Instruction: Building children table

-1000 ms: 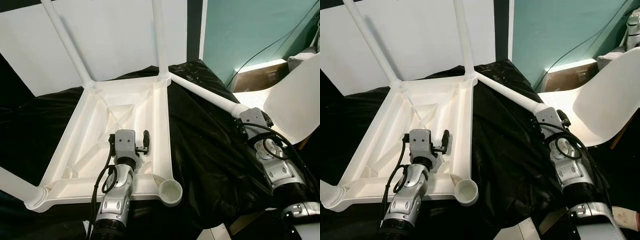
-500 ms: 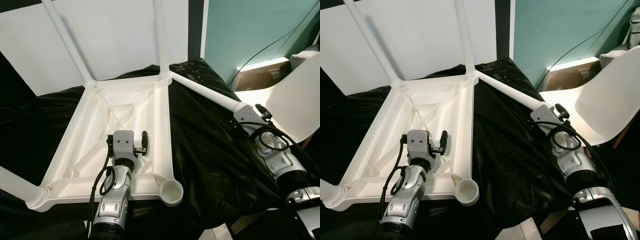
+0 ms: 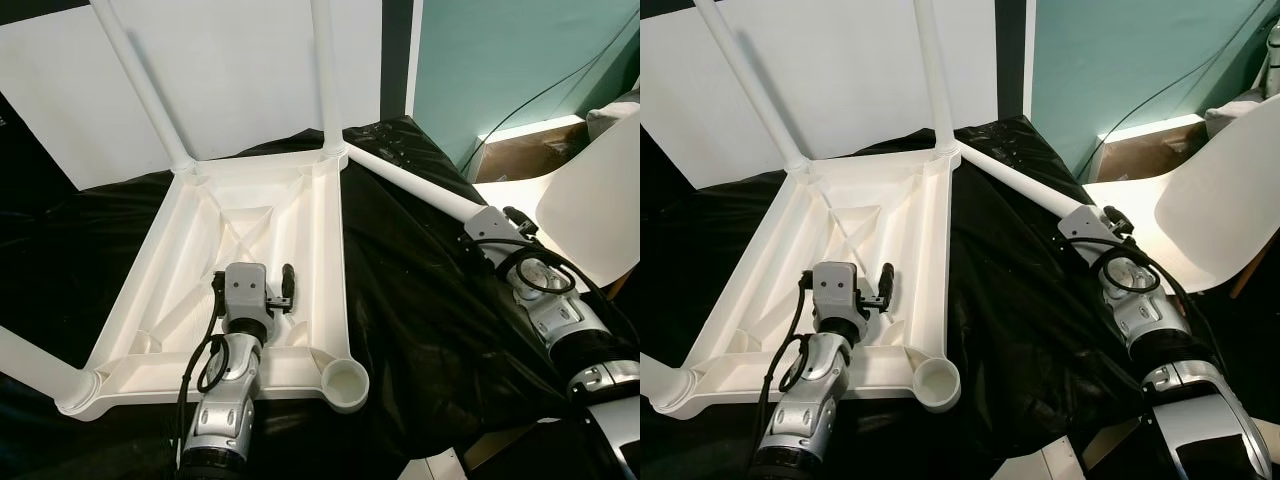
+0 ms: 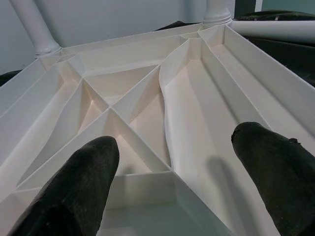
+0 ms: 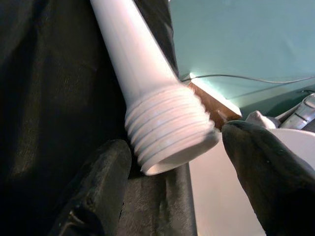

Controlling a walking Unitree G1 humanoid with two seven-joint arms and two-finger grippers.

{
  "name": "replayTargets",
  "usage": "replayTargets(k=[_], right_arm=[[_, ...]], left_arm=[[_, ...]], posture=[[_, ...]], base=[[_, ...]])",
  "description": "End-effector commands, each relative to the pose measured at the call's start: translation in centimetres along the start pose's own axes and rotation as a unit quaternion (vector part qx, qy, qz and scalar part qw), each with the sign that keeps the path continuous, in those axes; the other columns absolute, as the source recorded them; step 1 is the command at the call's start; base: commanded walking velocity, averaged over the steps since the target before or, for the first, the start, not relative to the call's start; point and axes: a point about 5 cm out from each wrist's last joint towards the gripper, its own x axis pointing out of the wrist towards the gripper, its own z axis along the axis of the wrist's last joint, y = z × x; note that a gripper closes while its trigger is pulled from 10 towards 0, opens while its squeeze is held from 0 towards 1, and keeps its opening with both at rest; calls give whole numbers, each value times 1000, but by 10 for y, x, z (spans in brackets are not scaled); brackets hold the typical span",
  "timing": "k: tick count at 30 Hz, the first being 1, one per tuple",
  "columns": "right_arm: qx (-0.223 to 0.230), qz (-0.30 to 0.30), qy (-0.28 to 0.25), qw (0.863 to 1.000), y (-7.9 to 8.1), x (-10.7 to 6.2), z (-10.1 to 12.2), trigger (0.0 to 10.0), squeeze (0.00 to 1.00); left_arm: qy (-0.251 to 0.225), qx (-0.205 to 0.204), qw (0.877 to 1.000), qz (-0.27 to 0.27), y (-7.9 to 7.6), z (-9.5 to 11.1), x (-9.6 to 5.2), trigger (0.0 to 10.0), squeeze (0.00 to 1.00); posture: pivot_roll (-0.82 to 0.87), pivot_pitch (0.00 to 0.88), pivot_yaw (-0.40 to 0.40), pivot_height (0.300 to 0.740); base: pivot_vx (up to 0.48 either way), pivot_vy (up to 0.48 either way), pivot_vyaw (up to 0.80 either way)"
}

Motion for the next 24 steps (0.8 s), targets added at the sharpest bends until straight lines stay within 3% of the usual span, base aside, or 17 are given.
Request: replayTargets(k=[1, 5, 17, 19, 24], right_arm=[[-1, 7, -9, 1000, 3, 2, 4, 10000, 0], [10, 25, -12, 1000, 10, 6, 4, 10000, 0], [18, 30, -21, 999, 10, 9, 11, 10000, 0], [40, 43, -25, 998, 12, 10, 11, 10000, 0], [148, 130, -75, 977, 27, 8, 29, 10000, 0]], left_arm=[[5, 9, 1000, 3, 2, 0, 0, 10000, 0], [2, 12, 1000, -2, 0, 1, 2, 10000, 0], [1, 12, 1000, 4, 1, 1, 0, 10000, 0], [1, 12, 1000, 4, 0, 1, 0, 10000, 0], [1, 13, 1000, 1, -2, 1, 0, 10000, 0]], posture=[[-20, 0, 126, 740], [-20, 0, 129, 740], [-9, 0, 122, 740], [-9, 0, 122, 740], [-5, 0, 119, 740]], base=[[0, 0, 0], [0, 0, 0], [0, 0, 0], [0, 0, 0], [0, 0, 0]])
